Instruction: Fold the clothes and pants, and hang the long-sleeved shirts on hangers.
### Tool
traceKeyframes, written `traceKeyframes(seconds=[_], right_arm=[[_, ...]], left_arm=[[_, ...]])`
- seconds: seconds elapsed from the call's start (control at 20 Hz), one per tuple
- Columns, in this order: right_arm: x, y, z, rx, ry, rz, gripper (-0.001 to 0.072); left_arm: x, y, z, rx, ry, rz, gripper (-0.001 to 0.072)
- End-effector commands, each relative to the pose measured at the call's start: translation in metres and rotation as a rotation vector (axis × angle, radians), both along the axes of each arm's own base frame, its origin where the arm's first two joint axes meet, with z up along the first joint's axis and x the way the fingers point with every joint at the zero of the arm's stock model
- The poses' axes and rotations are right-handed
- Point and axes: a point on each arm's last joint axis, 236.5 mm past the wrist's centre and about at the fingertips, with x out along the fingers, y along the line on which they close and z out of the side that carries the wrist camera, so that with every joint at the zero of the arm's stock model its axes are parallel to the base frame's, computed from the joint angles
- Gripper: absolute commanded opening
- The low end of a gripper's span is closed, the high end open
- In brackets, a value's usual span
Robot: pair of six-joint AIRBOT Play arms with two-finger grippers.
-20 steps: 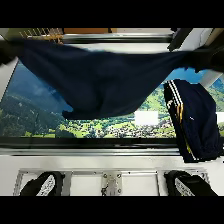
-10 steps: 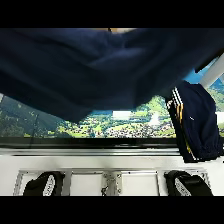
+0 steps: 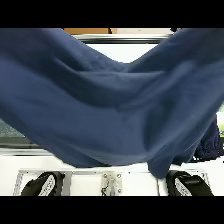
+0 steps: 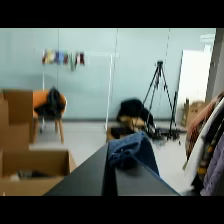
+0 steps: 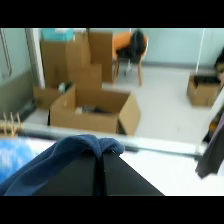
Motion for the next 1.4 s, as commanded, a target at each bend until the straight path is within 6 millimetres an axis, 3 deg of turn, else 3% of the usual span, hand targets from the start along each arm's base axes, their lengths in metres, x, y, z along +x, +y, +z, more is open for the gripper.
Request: traceKeyframes(seconds=[0.0,0.1,0.25,0.35,0.45,0.5,0.55,0.6,0.7,0.8,0.9,0.95,1.05,1.1,1.2,1.35], right_arm=[[0.073,0.010,-0.099,0.000,0.352,0.024,0.0016],[0.126,0.013,-0.176,-0.011,0.566,0.028,0.0016],[0.198,0.023,-0.268,-0.013,0.728,0.029,0.0017],[0.235,0.027,-0.316,0.010,0.776,0.017,0.0017],[0.258,0.026,-0.346,0.048,0.800,-0.008,0.0039],[0.265,0.026,-0.352,0.052,0.794,-0.014,0.0190],[0.269,0.024,-0.352,0.057,0.781,-0.020,0.0471],[0.271,0.021,-0.348,0.060,0.766,-0.025,0.0647],[0.265,0.007,-0.327,0.050,0.729,-0.040,0.0655],[0.248,-0.010,-0.302,0.044,0.711,-0.058,0.0655],[0.219,-0.026,-0.293,-0.030,0.738,-0.047,0.0654],[0.203,-0.032,-0.300,-0.069,0.781,-0.036,0.0654],[0.161,-0.045,-0.339,-0.115,0.938,-0.016,0.0655],[0.143,-0.052,-0.363,-0.095,1.014,-0.022,0.0654],[0.102,-0.060,-0.424,-0.018,1.176,-0.028,0.0654],[0.044,-0.064,-0.514,0.104,1.405,-0.035,0.0654]], left_arm=[[0.101,0.027,-0.069,-0.053,0.213,-0.020,0.0010],[0.164,0.032,-0.123,-0.094,0.334,-0.050,0.0010],[0.246,0.015,-0.208,-0.147,0.472,-0.098,0.0010],[0.289,0.001,-0.260,-0.178,0.531,-0.110,0.0010],[0.311,-0.014,-0.302,-0.186,0.596,-0.130,0.0020],[0.317,-0.018,-0.317,-0.189,0.622,-0.137,0.0282],[0.319,-0.021,-0.328,-0.194,0.647,-0.144,0.0605],[0.318,-0.022,-0.333,-0.190,0.667,-0.152,0.0647],[0.306,-0.011,-0.336,-0.180,0.713,-0.159,0.0646],[0.281,0.010,-0.343,-0.157,0.807,-0.158,0.0608],[0.246,0.050,-0.371,-0.123,0.985,-0.059,0.0608],[0.226,0.071,-0.390,-0.109,1.071,0.003,0.0608],[0.186,0.093,-0.427,-0.115,1.199,0.069,0.0608],[0.164,0.095,-0.447,-0.146,1.255,0.075,0.0608],[0.119,0.084,-0.490,-0.193,1.374,0.067,0.0609],[0.048,0.053,-0.556,-0.237,1.551,0.033,0.0609]])
